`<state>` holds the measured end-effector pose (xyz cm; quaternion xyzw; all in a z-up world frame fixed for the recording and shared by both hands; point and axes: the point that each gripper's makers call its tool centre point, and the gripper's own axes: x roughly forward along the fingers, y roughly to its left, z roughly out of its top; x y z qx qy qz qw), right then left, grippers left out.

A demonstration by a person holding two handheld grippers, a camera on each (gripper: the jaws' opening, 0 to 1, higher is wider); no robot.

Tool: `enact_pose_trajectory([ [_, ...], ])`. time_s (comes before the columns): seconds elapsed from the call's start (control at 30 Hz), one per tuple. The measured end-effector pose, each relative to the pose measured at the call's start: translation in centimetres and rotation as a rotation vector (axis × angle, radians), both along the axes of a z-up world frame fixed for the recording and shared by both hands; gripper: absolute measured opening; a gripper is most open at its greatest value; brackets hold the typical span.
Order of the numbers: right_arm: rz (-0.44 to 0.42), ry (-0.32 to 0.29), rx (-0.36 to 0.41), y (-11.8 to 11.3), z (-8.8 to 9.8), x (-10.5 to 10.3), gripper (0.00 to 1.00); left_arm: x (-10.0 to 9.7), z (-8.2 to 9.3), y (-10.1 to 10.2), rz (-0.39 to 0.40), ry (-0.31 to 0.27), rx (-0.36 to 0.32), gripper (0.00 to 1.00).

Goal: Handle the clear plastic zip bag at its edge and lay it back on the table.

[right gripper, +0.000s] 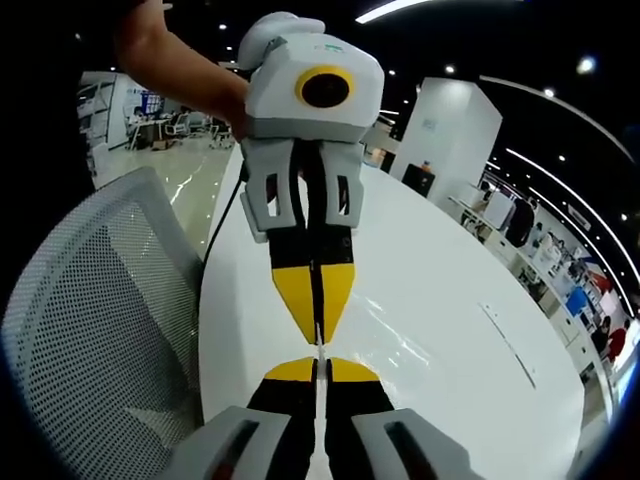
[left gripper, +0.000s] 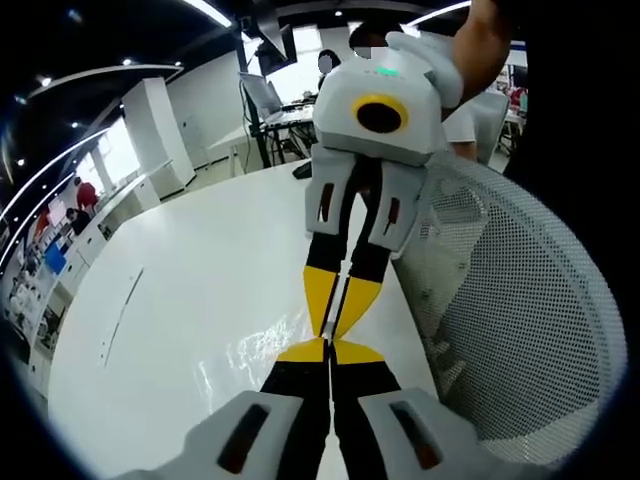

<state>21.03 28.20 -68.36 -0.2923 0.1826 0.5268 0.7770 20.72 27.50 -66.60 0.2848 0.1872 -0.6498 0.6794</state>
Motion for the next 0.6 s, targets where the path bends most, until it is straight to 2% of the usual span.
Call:
enact_pose_trajectory([
  [0.6,-0.022,0.013,0.001,-0.34,-0.25,0.14,0.00,-0.06,0.36,0.23,0.005,0.010,-0.018,0.00],
])
